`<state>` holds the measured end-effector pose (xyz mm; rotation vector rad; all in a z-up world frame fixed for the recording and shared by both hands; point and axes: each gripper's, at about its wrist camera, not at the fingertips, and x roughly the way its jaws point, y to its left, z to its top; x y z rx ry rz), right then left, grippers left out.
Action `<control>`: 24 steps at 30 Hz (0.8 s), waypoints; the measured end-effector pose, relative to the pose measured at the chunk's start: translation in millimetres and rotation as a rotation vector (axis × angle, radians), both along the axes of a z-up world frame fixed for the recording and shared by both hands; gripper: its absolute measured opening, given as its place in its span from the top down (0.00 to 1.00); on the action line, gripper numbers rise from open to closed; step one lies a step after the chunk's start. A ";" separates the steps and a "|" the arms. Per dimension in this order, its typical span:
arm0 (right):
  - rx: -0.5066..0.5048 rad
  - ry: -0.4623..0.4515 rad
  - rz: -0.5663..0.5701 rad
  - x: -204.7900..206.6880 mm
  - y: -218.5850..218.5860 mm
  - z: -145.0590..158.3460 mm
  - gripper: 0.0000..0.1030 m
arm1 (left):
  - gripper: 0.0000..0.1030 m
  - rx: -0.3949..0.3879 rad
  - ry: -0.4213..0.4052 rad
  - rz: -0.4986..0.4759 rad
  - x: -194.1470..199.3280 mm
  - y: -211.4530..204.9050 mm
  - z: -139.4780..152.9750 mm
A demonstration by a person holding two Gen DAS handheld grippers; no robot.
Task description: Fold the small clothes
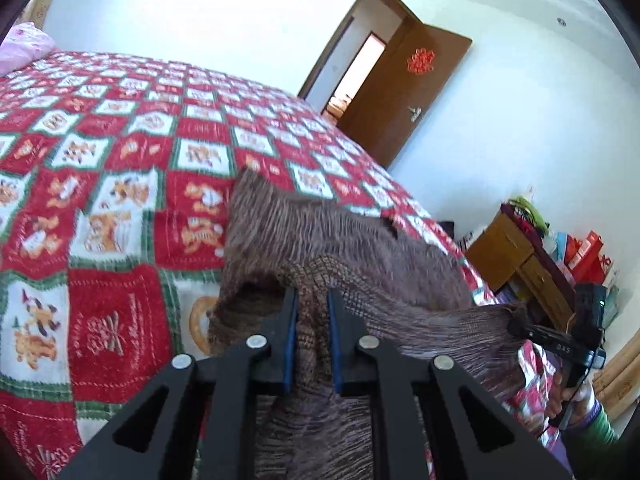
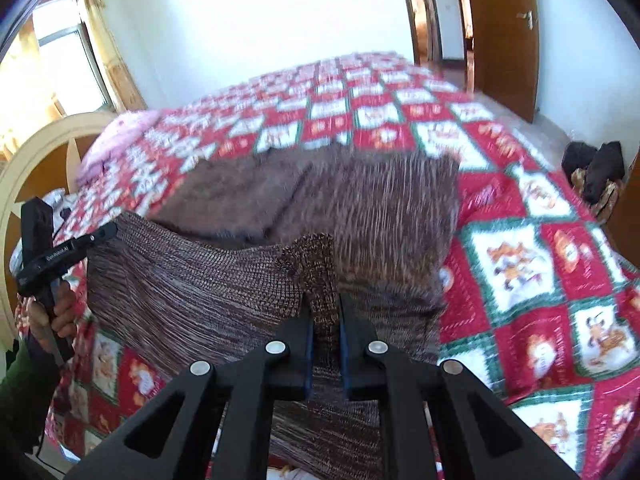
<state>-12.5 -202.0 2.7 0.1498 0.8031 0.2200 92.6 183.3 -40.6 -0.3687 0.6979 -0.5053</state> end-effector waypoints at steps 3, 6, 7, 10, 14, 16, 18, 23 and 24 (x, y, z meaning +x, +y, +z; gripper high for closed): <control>-0.014 -0.053 -0.020 0.8 -0.9 18.6 0.91 | 0.86 -0.005 -0.023 0.018 6.4 -2.8 14.3; -0.035 -0.089 -0.038 8.7 -2.7 33.6 0.91 | 0.86 0.017 -0.017 0.032 21.2 -9.0 22.7; -0.052 -0.099 -0.045 13.2 -3.1 37.7 0.91 | 0.86 0.023 -0.014 0.039 29.5 -11.1 25.0; -0.082 -0.126 -0.057 32.9 -3.1 47.7 0.91 | 0.86 0.030 -0.008 0.057 49.1 -15.7 28.0; -0.119 -0.146 -0.088 60.7 -5.8 52.2 0.91 | 0.86 0.033 -0.002 0.085 78.0 -22.3 28.8; -0.139 -0.150 -0.120 76.6 -7.6 49.8 0.91 | 0.86 0.030 -0.004 0.095 88.7 -25.8 29.3; -0.136 -0.147 -0.140 91.5 -10.2 46.2 0.91 | 0.86 0.030 -0.006 0.112 103.9 -30.2 29.1; -0.139 -0.138 -0.173 130.5 -15.0 34.7 0.91 | 0.86 0.030 0.011 0.132 136.3 -39.9 19.7; -0.148 -0.136 -0.181 138.5 -15.8 31.5 0.91 | 0.86 0.035 0.018 0.139 145.2 -42.4 14.8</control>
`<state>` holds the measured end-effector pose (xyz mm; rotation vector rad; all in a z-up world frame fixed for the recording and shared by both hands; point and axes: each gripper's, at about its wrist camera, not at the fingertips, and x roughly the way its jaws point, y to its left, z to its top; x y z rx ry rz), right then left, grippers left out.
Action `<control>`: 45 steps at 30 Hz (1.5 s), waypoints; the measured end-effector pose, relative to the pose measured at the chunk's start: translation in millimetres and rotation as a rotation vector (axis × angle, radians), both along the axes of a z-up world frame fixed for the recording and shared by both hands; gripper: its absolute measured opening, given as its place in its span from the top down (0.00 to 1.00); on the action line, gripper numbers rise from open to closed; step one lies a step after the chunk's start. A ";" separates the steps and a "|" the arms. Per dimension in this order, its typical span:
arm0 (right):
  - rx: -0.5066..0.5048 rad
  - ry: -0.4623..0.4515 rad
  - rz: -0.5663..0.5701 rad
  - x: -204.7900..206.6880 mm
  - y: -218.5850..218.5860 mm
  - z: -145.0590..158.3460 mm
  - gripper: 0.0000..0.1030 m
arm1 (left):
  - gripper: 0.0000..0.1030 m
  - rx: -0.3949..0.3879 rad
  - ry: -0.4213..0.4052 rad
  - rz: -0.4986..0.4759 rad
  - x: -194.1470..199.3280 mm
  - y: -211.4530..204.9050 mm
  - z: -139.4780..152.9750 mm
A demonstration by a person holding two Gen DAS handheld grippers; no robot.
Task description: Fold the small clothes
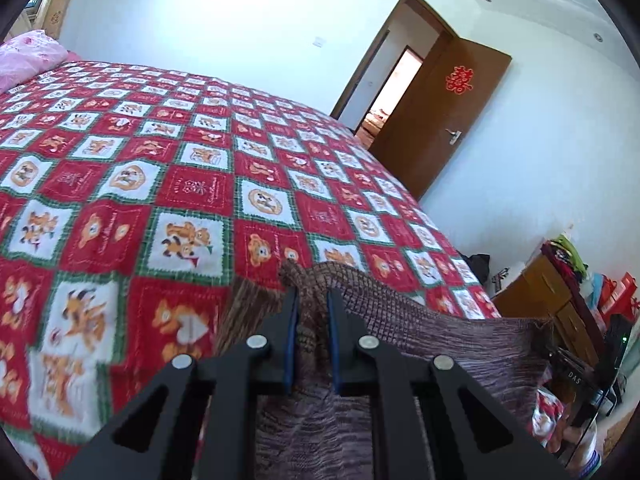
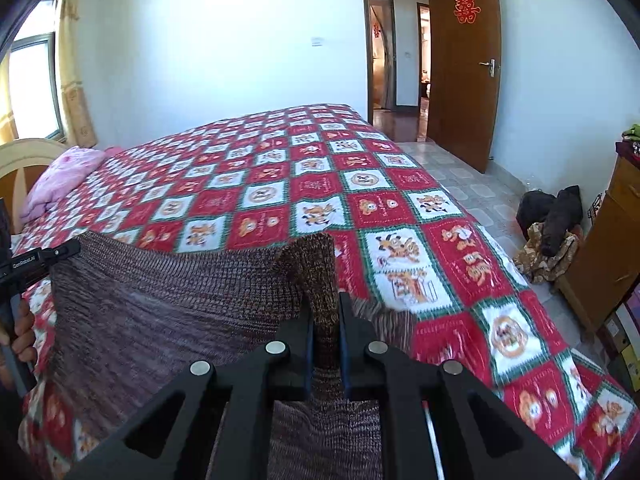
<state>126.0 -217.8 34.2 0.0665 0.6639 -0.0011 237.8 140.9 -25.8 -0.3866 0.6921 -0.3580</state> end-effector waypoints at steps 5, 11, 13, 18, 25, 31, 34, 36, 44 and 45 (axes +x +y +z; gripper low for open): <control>-0.053 0.015 -0.036 36.6 -2.8 -23.1 0.91 | 0.86 0.019 0.047 0.036 31.3 -7.8 -26.0; -0.176 0.060 -0.060 68.8 2.3 -68.7 0.90 | 0.79 0.080 0.160 0.095 52.3 -14.3 -63.2; -0.193 0.087 -0.069 74.1 4.3 -76.0 0.90 | 0.77 0.030 0.161 0.103 51.5 -5.4 -63.4; -0.182 0.087 -0.107 74.0 -3.2 -77.9 0.79 | 0.78 -0.086 0.156 0.180 42.3 20.1 -64.6; -0.079 0.085 -0.168 71.5 -24.8 -78.1 0.65 | 0.64 -0.020 0.156 0.282 15.9 56.2 -36.5; 0.074 0.006 -0.211 38.6 -39.3 -46.6 0.65 | 0.47 0.162 0.118 0.092 -29.9 17.6 -19.0; 0.171 0.048 -0.133 9.0 -26.5 -30.3 0.65 | 0.45 0.245 0.099 -0.004 -56.2 -10.7 -22.0; 0.167 0.122 -0.017 -19.7 4.8 -30.7 0.65 | 0.45 0.271 0.105 -0.062 -74.4 -29.0 -28.5; 0.119 0.293 0.061 -82.0 59.3 -80.0 0.65 | 0.45 0.256 0.161 -0.081 -117.3 -56.4 -51.7; 0.144 0.329 0.053 -82.3 58.5 -90.7 0.65 | 0.45 0.295 0.140 -0.077 -124.1 -60.0 -49.8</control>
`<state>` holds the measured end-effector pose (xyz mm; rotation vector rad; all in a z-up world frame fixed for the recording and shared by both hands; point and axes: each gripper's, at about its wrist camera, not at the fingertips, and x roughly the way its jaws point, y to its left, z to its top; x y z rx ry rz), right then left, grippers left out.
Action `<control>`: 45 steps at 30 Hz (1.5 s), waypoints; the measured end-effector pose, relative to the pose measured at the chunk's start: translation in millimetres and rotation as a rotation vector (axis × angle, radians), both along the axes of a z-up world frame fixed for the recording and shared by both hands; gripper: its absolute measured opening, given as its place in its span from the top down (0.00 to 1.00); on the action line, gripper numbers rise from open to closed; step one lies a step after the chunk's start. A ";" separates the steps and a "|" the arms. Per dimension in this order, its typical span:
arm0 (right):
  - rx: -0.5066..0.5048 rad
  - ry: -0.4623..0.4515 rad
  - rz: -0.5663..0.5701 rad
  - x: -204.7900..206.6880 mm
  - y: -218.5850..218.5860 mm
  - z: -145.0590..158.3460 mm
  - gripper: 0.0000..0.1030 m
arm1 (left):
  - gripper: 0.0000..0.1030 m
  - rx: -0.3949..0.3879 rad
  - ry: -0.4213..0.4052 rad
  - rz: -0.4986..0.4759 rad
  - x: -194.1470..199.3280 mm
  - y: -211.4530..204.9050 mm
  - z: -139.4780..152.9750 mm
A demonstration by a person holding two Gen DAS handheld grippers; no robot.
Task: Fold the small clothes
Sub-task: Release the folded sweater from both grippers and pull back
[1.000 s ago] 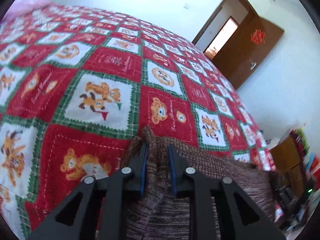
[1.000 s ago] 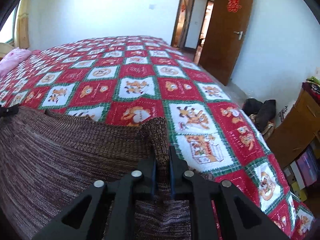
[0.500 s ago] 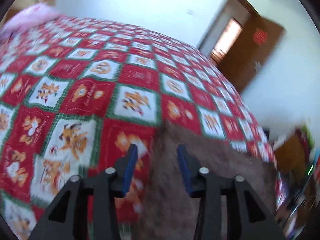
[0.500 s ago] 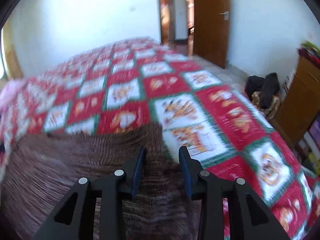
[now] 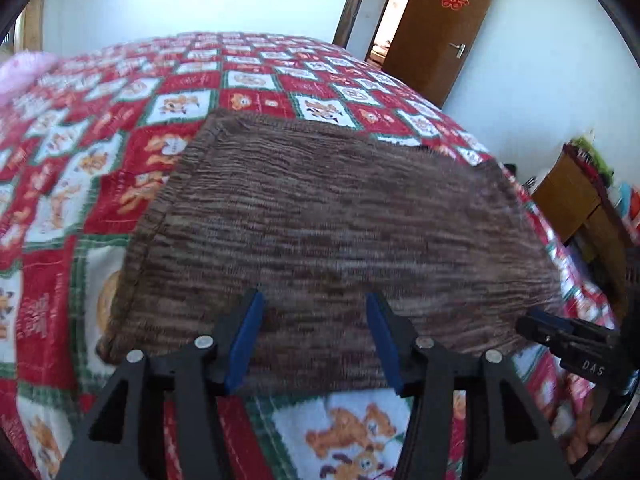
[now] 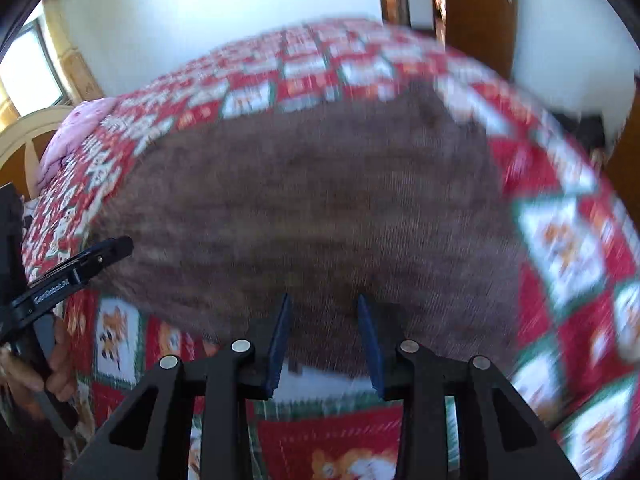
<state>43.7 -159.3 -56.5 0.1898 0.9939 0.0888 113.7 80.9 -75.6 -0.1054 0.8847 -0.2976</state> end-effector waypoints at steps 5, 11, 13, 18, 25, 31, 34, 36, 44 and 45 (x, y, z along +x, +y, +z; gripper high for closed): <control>-0.094 -0.068 0.011 -6.3 12.0 -7.1 0.65 | 0.39 0.067 -0.026 0.010 -17.6 -0.7 -3.3; 0.003 -0.090 0.006 -6.4 -2.0 -8.3 0.61 | 0.26 0.052 -0.070 0.188 -46.4 27.3 6.0; 0.037 -0.094 0.000 -8.4 -7.8 -8.1 0.61 | 0.22 -0.008 -0.064 0.267 -53.7 44.1 7.4; 0.075 -0.103 0.000 -11.2 -9.8 -8.2 0.58 | 0.22 0.093 -0.036 0.358 -49.2 47.3 4.7; 0.092 -0.107 0.002 -12.7 -10.7 -8.2 0.57 | 0.10 0.120 -0.030 0.385 -45.6 41.2 -0.3; 0.108 -0.109 -0.001 -13.5 -12.2 -8.4 0.57 | 0.05 0.122 0.034 0.421 -42.4 50.1 -8.8; 0.114 -0.109 0.000 -13.7 -12.9 -8.5 0.57 | 0.06 0.020 0.025 0.435 -47.9 64.1 -7.7; 0.117 -0.110 -0.001 -13.9 -12.8 -8.5 0.56 | 0.10 -0.096 0.022 0.484 -53.1 79.4 -6.6; 0.134 -0.112 -0.002 -13.9 -14.3 -8.9 0.55 | 0.14 -0.290 0.026 0.459 -38.3 65.8 -7.7; 0.135 -0.112 -0.002 -14.0 -14.2 -9.0 0.55 | 0.14 -0.307 0.023 0.459 -33.6 64.6 -7.3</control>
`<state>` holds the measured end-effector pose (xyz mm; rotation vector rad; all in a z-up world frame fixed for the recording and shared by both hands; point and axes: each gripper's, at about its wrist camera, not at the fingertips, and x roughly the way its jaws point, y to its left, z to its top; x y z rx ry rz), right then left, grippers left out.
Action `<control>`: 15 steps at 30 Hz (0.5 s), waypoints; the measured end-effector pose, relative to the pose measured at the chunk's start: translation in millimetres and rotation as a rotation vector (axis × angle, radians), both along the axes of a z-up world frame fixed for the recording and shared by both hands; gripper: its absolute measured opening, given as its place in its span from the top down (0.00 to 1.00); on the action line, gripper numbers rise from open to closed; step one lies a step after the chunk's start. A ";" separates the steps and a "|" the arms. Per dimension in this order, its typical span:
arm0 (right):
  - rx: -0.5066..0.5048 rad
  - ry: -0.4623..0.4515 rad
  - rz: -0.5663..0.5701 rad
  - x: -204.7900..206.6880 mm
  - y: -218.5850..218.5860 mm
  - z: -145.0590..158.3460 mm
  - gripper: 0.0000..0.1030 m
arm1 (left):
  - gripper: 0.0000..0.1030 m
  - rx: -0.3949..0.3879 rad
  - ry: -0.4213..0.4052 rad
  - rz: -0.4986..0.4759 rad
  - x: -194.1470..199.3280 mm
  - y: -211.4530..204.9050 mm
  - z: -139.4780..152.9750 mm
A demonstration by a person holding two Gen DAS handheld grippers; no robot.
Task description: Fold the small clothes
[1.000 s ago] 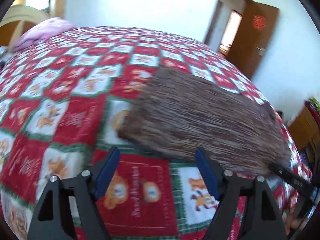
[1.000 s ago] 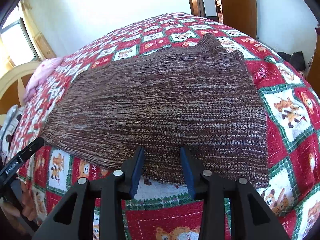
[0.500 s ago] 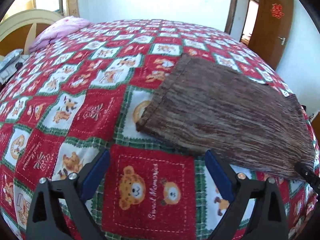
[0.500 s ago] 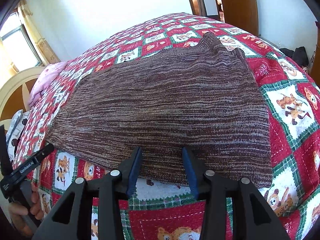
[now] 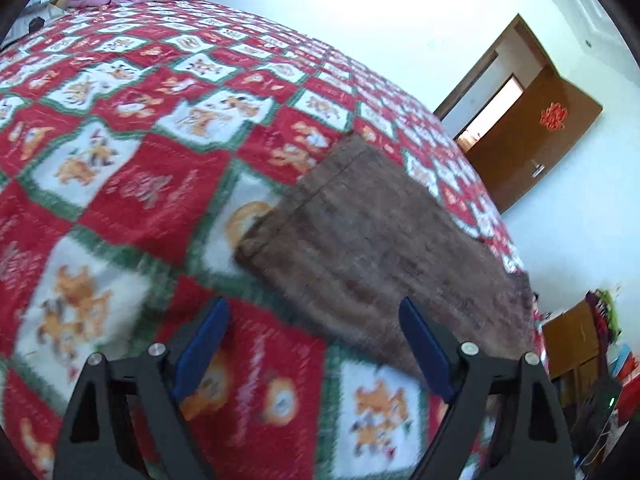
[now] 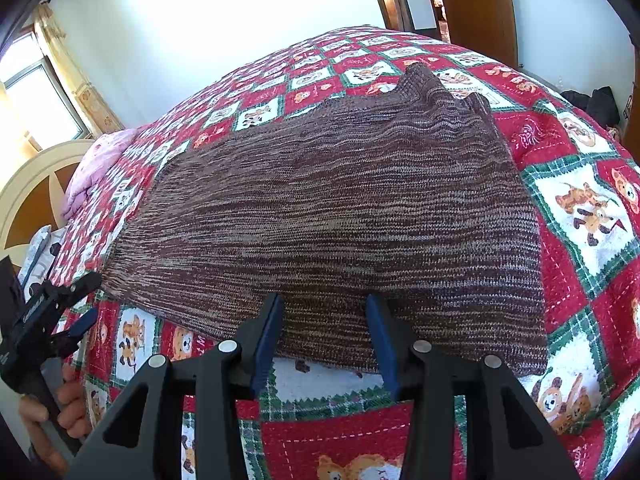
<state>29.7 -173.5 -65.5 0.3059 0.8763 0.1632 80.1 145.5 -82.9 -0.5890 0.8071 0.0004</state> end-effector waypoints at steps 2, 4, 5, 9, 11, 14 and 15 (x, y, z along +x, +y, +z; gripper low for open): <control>0.000 0.000 0.000 -0.2 0.0 0.1 0.55 | 0.16 -0.062 -0.016 0.005 12.9 0.5 0.0; 0.000 0.000 0.000 -0.3 0.0 0.1 0.55 | 0.26 -0.128 -0.050 0.020 26.7 0.8 -1.3; 0.001 0.000 0.000 -0.3 0.0 0.1 0.55 | 0.31 -0.137 -0.057 0.019 31.4 1.0 -1.1; 0.004 -0.001 0.000 -0.6 0.0 -0.1 0.55 | 0.31 -0.111 -0.071 0.036 39.5 -2.4 -3.0; 0.004 -0.002 0.000 -0.9 0.3 0.1 0.55 | 0.34 -0.091 -0.086 0.024 35.8 -4.2 -4.0; -0.006 -0.005 0.000 -0.9 1.3 0.8 0.55 | 0.39 -0.078 -0.083 0.003 30.4 -1.2 -6.7; -0.009 -0.006 0.001 -1.0 1.7 1.5 0.55 | 0.41 -0.080 -0.079 0.002 27.6 0.6 -7.9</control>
